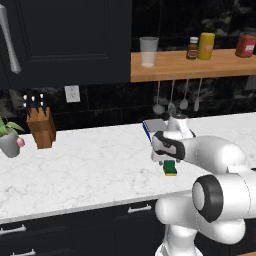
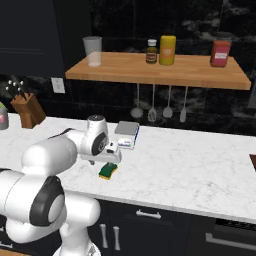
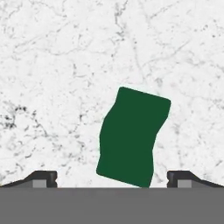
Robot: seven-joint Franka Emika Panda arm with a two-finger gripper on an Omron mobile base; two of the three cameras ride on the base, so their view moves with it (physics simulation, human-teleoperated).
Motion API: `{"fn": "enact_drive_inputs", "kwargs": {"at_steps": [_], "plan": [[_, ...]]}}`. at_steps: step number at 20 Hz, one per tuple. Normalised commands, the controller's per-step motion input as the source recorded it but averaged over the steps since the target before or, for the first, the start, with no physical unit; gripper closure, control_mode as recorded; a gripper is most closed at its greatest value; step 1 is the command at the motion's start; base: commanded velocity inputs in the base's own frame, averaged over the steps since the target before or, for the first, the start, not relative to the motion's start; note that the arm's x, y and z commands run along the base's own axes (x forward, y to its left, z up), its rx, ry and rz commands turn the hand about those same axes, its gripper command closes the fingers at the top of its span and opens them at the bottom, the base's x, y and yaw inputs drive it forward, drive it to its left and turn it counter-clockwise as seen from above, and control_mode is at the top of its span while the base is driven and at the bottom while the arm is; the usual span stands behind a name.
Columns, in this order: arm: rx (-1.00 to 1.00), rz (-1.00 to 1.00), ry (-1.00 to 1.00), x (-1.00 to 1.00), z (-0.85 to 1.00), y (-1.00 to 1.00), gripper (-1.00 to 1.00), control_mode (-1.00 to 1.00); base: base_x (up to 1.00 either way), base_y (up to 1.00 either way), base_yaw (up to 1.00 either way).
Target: Pick up the sponge from the counter and clean the cutting board by briefly scrubbing or pressing down on the cutting board. Once finished, release the sponge.
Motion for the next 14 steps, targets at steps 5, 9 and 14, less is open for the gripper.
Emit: {"fn": "enact_drive_inputs", "kwargs": {"at_steps": [5, 9, 14], "plan": [[0.00, -0.07, 0.05, 0.10, -0.34, -0.02, -1.00, -1.00, 0.00, 0.00, 0.00], [0.00, -0.13, 0.04, 0.10, -0.27, -0.02, -1.00, -1.00, 0.00, 0.00, 0.00], [0.00, -0.10, 0.03, 0.12, -0.22, -0.11, -1.00, -1.00, 0.00, 0.00, 0.00]]}}
